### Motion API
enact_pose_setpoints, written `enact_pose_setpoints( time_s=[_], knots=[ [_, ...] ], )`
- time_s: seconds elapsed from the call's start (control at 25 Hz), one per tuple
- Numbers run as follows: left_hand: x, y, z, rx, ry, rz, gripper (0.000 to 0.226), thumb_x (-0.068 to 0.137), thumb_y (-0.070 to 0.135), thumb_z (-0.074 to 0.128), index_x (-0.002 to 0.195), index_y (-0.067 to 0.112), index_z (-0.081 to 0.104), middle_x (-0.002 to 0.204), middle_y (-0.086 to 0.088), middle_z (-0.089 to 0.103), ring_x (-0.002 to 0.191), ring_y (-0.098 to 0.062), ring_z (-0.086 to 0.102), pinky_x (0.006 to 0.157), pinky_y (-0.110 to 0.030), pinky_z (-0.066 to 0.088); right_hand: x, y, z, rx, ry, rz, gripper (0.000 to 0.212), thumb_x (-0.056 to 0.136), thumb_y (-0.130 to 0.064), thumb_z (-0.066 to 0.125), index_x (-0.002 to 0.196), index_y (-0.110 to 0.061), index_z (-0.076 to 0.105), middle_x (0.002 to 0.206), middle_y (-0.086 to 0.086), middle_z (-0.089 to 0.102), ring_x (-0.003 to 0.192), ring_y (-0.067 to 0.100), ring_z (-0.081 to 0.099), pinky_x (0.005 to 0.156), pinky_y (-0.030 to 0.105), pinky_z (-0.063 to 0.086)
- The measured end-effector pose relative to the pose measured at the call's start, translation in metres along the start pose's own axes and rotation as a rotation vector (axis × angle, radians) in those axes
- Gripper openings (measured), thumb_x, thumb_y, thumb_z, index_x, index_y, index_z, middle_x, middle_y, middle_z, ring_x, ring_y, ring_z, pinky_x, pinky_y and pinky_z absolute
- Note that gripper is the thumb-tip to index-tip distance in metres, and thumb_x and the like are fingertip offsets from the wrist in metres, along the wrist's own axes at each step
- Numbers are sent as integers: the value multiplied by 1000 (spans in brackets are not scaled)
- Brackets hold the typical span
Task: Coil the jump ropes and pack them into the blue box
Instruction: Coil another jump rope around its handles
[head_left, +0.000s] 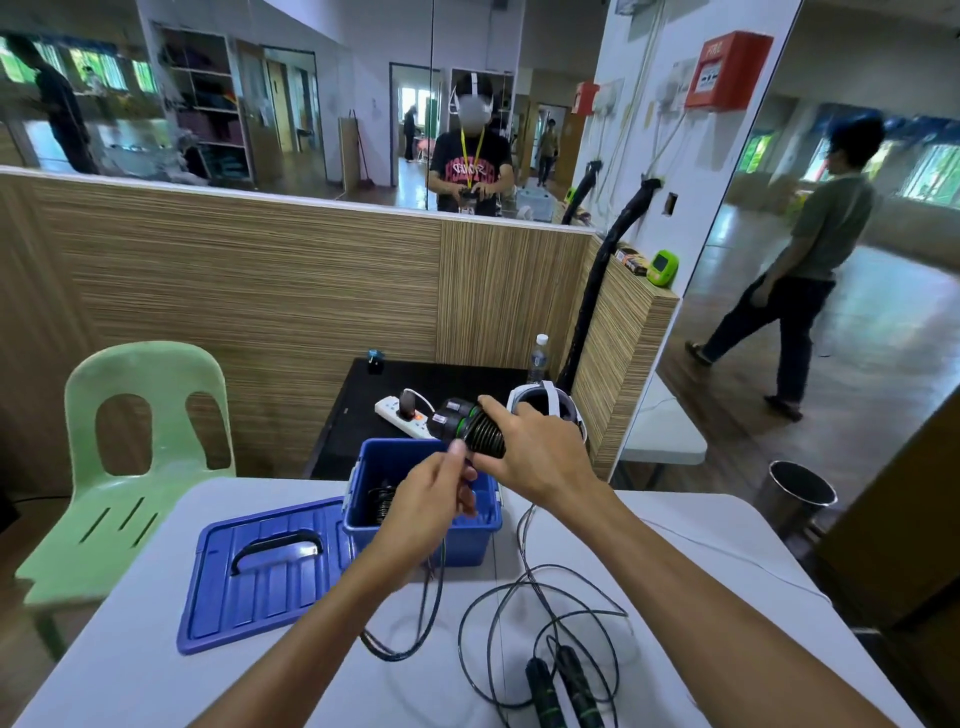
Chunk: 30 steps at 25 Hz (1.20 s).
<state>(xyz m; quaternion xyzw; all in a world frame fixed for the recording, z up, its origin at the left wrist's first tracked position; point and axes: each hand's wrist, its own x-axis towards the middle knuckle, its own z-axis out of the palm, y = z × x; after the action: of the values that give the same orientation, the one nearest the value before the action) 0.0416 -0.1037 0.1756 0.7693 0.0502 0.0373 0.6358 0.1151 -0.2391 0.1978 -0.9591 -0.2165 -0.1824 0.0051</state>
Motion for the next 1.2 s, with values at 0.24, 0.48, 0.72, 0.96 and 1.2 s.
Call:
enact_pose_setpoints(
  time_s=[0.24,0.48,0.72,0.96,1.2],
  knots=[
    [13,-6,-7,-67,-2,-23,26,103,26,41,94,11,61,67,0,66,75,-21,67,76,-30,54,-8,-2,6,-40,-5,13,71,88,-64,52,147,-29,31,110,7,62,87,28,66,62,32,40],
    [21,4,-15,-365,-218,-301,28,102,14,42,110,0,65,98,-16,71,101,-26,67,96,-31,47,-12,2,9,-67,0,22,73,88,-65,52,148,-29,30,110,7,62,87,27,66,59,31,38],
    [26,9,-16,217,-294,-108,25,100,11,39,88,9,61,75,-6,63,72,-16,58,72,-28,47,-14,-3,6,-86,-24,14,77,85,-71,49,148,-29,31,110,6,61,87,26,65,59,31,35],
    [15,1,-3,42,-97,51,41,103,38,34,84,11,59,51,9,45,49,-9,43,51,-25,39,-14,-4,9,-59,18,25,71,89,-70,46,145,-27,36,107,7,63,83,27,67,56,30,35],
    [5,1,9,-231,-123,-78,36,105,29,34,94,7,61,56,4,41,45,-7,31,40,-19,26,-13,-2,7,-47,1,29,66,91,-66,45,144,-29,36,109,8,61,86,29,65,58,31,36]
  ],
)
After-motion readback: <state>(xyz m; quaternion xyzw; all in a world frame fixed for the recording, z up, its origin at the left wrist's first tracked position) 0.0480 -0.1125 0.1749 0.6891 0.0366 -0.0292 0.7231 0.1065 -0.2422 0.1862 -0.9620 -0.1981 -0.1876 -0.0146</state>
